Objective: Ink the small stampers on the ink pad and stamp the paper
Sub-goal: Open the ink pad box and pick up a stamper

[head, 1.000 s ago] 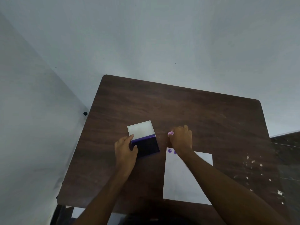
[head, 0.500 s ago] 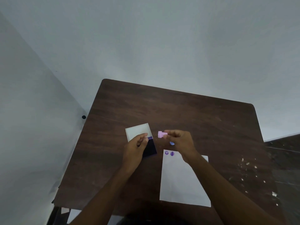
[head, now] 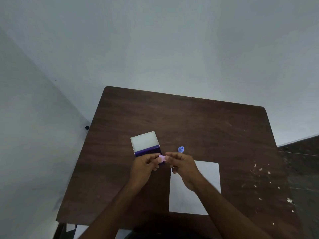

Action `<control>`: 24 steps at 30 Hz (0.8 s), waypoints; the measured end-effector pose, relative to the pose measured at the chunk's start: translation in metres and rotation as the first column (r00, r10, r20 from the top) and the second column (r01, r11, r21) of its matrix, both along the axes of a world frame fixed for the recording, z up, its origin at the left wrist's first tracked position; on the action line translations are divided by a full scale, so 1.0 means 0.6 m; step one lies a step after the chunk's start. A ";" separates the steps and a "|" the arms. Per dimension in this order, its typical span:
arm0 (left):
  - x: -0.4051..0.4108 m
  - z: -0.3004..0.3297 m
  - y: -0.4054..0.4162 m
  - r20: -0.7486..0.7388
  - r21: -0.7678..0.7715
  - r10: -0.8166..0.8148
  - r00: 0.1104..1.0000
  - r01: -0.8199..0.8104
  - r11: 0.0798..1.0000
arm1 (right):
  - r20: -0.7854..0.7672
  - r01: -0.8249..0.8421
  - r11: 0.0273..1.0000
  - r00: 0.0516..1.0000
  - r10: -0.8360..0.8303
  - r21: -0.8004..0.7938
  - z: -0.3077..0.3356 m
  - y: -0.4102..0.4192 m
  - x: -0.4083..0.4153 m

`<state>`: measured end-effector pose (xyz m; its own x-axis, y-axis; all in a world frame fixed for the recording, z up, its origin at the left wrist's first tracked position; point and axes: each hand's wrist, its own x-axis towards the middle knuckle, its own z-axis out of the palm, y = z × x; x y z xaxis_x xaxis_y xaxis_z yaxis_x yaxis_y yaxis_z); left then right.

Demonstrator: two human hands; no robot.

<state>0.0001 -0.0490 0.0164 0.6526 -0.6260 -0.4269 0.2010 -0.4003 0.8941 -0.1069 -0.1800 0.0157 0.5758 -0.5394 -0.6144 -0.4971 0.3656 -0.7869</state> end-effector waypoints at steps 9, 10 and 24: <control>-0.012 -0.004 0.011 0.025 0.015 -0.021 0.999 0.021 1.000 | 0.018 -0.035 0.998 0.999 0.034 0.044 -0.009 0.021 -0.002; -0.012 -0.003 0.011 0.019 0.015 -0.016 1.000 0.016 1.000 | 0.021 -0.031 0.998 0.999 0.030 0.049 -0.009 0.022 -0.002; -0.005 -0.002 0.019 0.021 -0.025 0.009 1.000 -0.008 1.000 | 0.045 0.041 0.991 0.998 -0.047 0.128 -0.008 0.028 0.003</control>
<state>-0.0028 -0.0378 0.0151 0.6665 -0.6307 -0.3976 0.1854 -0.3764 0.9077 -0.1049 -0.1632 0.0107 0.5833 -0.4843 -0.6521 -0.4413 0.4851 -0.7550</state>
